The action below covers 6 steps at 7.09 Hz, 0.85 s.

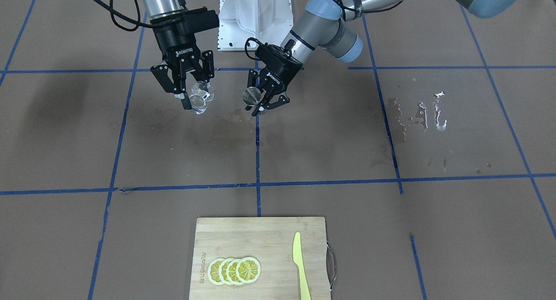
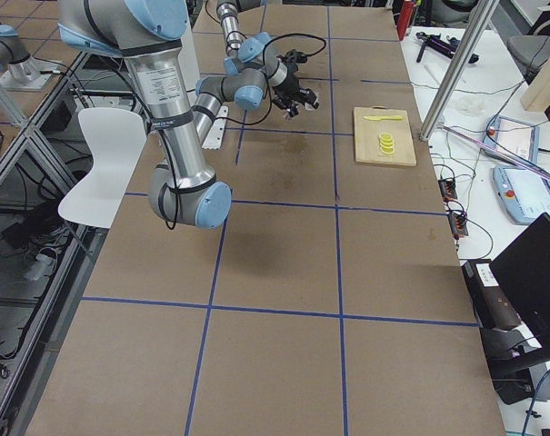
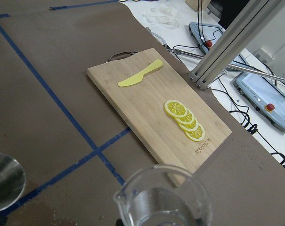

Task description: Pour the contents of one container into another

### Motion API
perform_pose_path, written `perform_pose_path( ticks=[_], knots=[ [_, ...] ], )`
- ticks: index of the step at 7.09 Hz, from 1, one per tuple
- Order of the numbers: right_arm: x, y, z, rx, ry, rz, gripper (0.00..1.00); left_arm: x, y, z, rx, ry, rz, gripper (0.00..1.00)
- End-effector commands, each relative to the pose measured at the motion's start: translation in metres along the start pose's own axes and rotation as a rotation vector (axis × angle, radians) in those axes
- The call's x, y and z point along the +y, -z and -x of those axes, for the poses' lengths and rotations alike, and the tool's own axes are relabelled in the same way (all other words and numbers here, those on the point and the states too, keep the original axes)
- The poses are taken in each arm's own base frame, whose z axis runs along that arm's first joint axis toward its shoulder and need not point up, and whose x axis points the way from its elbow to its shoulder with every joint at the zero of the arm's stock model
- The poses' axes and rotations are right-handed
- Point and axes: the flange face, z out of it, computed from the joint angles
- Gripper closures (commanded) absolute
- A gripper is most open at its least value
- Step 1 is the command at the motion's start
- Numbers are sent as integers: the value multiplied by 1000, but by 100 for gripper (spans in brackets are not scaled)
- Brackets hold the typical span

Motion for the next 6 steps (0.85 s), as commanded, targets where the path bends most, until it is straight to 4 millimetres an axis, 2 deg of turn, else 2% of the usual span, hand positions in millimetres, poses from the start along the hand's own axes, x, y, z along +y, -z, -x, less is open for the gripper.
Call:
perform_pose_path(
  ticks=[1,2,6],
  knots=[
    [-9,-10,14,6,27,32,100,-10,-2,-8,11,-2,-11,100],
    [-17,-14,21,2,29,28,100,-7,-5,-7,7,-3,-5,100],
    [-18,-26,43,46,78,26,100,-9,-10,-9,6,-2,-5,100]
  ],
)
